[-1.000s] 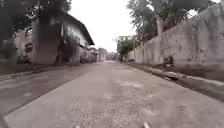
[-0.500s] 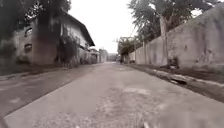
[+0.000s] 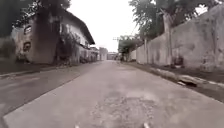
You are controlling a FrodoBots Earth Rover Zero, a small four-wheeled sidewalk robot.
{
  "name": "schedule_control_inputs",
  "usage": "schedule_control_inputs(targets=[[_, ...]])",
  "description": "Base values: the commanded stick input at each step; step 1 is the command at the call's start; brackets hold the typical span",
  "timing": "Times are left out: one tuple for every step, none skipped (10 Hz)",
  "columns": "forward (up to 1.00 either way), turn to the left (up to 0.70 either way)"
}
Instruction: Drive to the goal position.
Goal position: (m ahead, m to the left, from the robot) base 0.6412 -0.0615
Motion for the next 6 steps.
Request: schedule_control_inputs(targets=[[0.70, 0.00], [0.70, 0.00], [0.70, 0.00], [0.70, 0.00], [0.70, 0.00], [0.70, 0.00]])
